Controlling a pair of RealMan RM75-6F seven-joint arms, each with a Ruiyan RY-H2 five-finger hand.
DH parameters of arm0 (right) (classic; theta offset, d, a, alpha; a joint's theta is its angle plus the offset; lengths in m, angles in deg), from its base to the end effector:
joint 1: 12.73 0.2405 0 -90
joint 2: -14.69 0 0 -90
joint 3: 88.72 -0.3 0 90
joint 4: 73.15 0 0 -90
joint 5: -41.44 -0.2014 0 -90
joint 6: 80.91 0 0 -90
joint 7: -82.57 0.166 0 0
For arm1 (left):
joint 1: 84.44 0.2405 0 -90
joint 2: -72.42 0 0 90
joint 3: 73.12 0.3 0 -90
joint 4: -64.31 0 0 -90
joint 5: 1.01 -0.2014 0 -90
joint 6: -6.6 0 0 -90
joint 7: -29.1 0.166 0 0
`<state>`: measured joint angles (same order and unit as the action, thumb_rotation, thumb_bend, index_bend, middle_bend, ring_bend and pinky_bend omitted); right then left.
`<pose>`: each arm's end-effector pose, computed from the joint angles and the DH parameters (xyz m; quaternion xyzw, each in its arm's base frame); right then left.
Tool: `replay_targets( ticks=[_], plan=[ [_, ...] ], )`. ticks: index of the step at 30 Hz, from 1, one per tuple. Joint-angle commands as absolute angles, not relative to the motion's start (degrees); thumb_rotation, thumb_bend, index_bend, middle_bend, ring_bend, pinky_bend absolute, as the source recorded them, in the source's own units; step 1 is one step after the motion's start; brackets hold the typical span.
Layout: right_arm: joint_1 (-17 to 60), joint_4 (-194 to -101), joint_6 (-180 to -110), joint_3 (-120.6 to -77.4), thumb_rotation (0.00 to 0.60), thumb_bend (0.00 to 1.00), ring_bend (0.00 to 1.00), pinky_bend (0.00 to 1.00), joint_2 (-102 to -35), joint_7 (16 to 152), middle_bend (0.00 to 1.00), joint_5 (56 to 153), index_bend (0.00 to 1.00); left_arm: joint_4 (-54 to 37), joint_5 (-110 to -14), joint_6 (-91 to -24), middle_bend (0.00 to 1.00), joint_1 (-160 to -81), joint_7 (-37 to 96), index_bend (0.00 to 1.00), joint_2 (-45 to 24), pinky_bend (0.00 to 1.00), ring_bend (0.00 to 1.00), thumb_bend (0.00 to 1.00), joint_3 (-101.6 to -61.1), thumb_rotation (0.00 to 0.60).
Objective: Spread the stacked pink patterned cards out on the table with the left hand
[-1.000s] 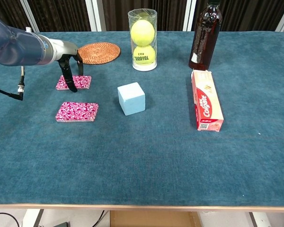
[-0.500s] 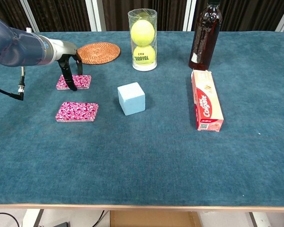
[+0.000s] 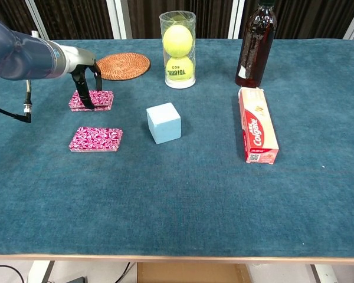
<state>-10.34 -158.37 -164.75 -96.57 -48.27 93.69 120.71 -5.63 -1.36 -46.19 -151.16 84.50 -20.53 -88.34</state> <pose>-0.3896 -0.2066 0.2283 0.5149 -0.4146 0.4017 0.6338 -0.1455 0.4983 -0.0159 -0.6729 -0.4617 -0.1610 0.5550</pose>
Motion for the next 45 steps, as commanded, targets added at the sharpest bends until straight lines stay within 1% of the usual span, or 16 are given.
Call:
replay_targets(
  ticks=[1, 8, 11, 15, 24, 30, 32, 38, 45],
  plan=[
    [-10.36, -158.36, -164.72, -96.55, 0.600, 0.12, 0.13, 0.24, -48.27, 93.70, 0.08, 120.67, 0.18, -6.10, -0.90, -46.44, 0.11, -151.26, 84.91, 0.49, -20.20, 0.00, 0.00, 0.27, -88.51, 0.600],
    [-10.45, -158.48, -164.92, -96.59, 0.600, 0.12, 0.13, 0.24, -48.23, 93.75, 0.08, 120.67, 0.18, -7.65, 0.35, -46.79, 0.11, -151.33, 86.26, 0.49, -19.13, 0.00, 0.00, 0.28, -88.64, 0.600],
    [-10.46, -158.47, -164.95, -96.62, 0.600, 0.12, 0.13, 0.24, -48.24, 93.72, 0.08, 120.63, 0.18, -7.96, -0.35, -46.80, 0.12, -151.29, 85.71, 0.50, -18.90, 0.00, 0.00, 0.30, -89.04, 0.600],
    [-10.39, -158.47, -164.80, -96.57, 0.600, 0.12, 0.13, 0.24, -48.23, 93.70, 0.08, 120.69, 0.18, -8.26, -1.57, -46.98, 0.12, -151.62, 84.88, 0.51, -18.66, 0.00, 0.00, 0.30, -89.93, 0.600],
    [-10.56, -158.22, -164.75, -96.76, 0.600, 0.12, 0.13, 0.24, -48.14, 94.41, 0.08, 120.18, 0.18, -6.33, -1.76, -46.62, 0.12, -153.38, 84.87, 0.51, -19.28, 0.00, 0.00, 0.30, -91.65, 0.600],
    [-10.75, -157.88, -164.77, -96.96, 0.600, 0.12, 0.13, 0.24, -48.03, 95.23, 0.08, 119.75, 0.18, -2.78, -1.07, -45.13, 0.12, -155.52, 85.40, 0.51, -21.60, 0.00, 0.00, 0.30, -92.93, 0.600],
    [-10.78, -157.79, -164.78, -96.95, 0.600, 0.12, 0.13, 0.24, -47.95, 95.53, 0.08, 119.85, 0.18, -1.22, -0.98, -44.06, 0.12, -157.41, 86.02, 0.51, -23.64, 0.00, 0.00, 0.30, -93.73, 0.600],
    [-10.99, -157.61, -165.07, -96.98, 0.600, 0.12, 0.13, 0.24, -47.80, 96.27, 0.08, 120.00, 0.18, 3.00, -0.07, -44.48, 0.12, -160.80, 87.72, 0.52, -28.02, 0.00, 0.00, 0.30, -94.89, 0.600],
    [-11.21, -157.37, -165.39, -97.03, 0.600, 0.12, 0.13, 0.24, -47.71, 97.05, 0.08, 120.13, 0.18, 4.38, 0.55, -45.90, 0.12, -162.03, 89.48, 0.52, -30.37, 0.00, 0.00, 0.30, -95.30, 0.600]
  ],
)
